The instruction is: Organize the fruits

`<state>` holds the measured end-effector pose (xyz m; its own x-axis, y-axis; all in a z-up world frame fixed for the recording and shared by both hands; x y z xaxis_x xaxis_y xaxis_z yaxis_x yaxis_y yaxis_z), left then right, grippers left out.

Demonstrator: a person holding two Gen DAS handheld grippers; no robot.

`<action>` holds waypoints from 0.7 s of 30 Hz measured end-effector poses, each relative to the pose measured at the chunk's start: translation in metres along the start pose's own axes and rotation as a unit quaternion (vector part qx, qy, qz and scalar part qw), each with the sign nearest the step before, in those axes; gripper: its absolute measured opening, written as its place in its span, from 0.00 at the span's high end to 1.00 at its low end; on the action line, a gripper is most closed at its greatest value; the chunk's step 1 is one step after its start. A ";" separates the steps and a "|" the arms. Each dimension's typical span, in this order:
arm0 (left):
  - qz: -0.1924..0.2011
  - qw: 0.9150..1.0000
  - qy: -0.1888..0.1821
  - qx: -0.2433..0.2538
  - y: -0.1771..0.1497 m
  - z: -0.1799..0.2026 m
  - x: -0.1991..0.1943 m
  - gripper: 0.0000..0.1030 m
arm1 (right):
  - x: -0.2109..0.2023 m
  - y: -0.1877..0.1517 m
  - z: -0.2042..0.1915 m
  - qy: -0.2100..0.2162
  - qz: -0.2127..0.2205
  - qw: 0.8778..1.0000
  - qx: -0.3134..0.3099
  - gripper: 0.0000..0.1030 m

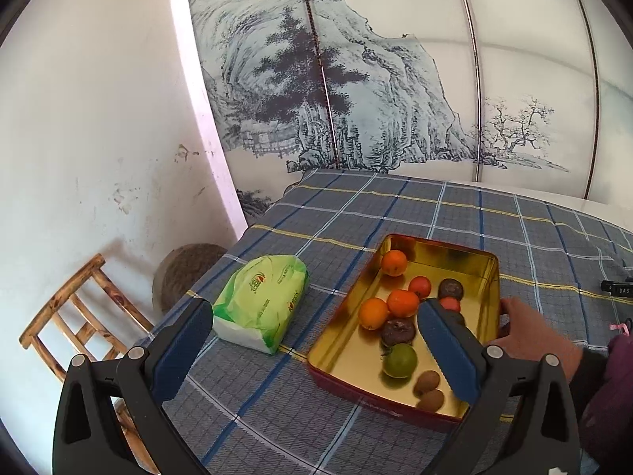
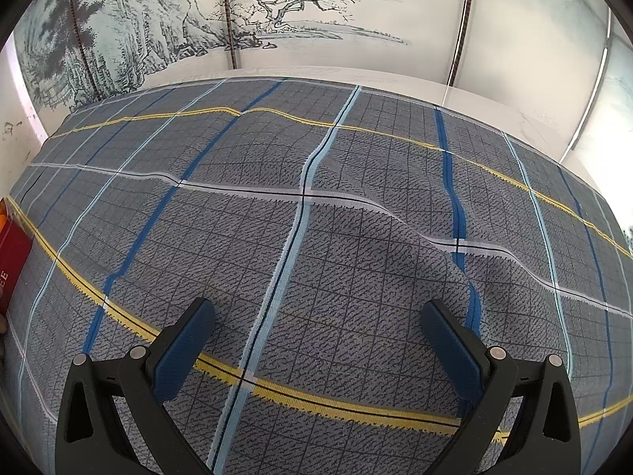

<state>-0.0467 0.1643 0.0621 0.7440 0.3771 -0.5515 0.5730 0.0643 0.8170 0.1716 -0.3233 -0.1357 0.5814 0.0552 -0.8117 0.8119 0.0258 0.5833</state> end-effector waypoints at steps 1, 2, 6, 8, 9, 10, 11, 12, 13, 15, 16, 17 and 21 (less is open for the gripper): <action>-0.001 1.000 0.000 -0.002 -0.001 -0.002 0.001 0.00 | 0.000 0.000 0.000 0.000 0.000 1.000 0.000 0.00; -0.003 1.000 0.000 -0.003 -0.001 -0.005 0.002 0.00 | 0.000 0.000 0.000 0.000 0.000 1.000 0.000 0.00; -0.011 1.000 0.002 -0.010 -0.005 -0.012 0.008 0.00 | 0.000 -0.001 -0.001 0.000 0.000 1.000 0.000 0.00; -0.014 1.000 0.000 -0.019 -0.008 -0.015 0.012 0.00 | 0.000 -0.001 0.000 0.000 0.000 1.000 0.000 0.00; -0.015 1.000 0.000 -0.022 -0.009 -0.016 0.015 0.00 | 0.000 0.000 0.000 0.000 0.000 1.000 0.000 0.00; -0.020 1.000 0.001 -0.023 -0.011 -0.017 0.019 0.00 | 0.000 0.000 0.000 0.000 0.000 1.000 0.000 0.00; -0.026 0.999 0.000 -0.024 -0.013 -0.016 0.024 0.00 | 0.000 -0.001 -0.001 0.000 0.000 1.000 0.000 0.00; -0.032 0.999 -0.002 -0.025 -0.015 -0.015 0.029 0.00 | 0.000 -0.001 0.000 0.000 0.000 1.000 0.000 0.00; -0.036 0.999 -0.004 -0.026 -0.017 -0.014 0.036 0.00 | 0.000 -0.001 0.000 0.000 0.000 1.000 0.000 0.00; -0.043 0.999 -0.006 -0.026 -0.022 -0.010 0.049 0.00 | -0.001 -0.001 -0.001 0.000 0.000 1.000 0.000 0.00; -0.047 0.999 -0.008 -0.025 -0.023 -0.007 0.056 0.00 | 0.000 -0.001 -0.001 0.000 0.000 1.000 0.000 0.00; -0.053 0.998 -0.012 -0.024 -0.026 -0.004 0.063 0.00 | -0.001 -0.001 -0.001 0.000 0.000 1.000 0.000 0.00; -0.075 0.996 -0.034 -0.025 -0.032 0.012 0.093 0.00 | 0.000 -0.001 -0.001 0.000 0.000 1.000 0.000 0.00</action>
<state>0.0086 0.1859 -0.0173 0.6742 0.2967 -0.6763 0.6627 0.1612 0.7314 0.1709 -0.3226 -0.1357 0.5812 0.0555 -0.8119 0.8120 0.0257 0.5831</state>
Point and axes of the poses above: each gripper's, at about its wrist camera, not at the fingertips, and x roughly the way its jaws point, z to its right, y to its top, the point moved 6 cm from there along x, roughly the way its jaws point, and after that the axes turned 1 degree about -z, right-handed, at the moved point
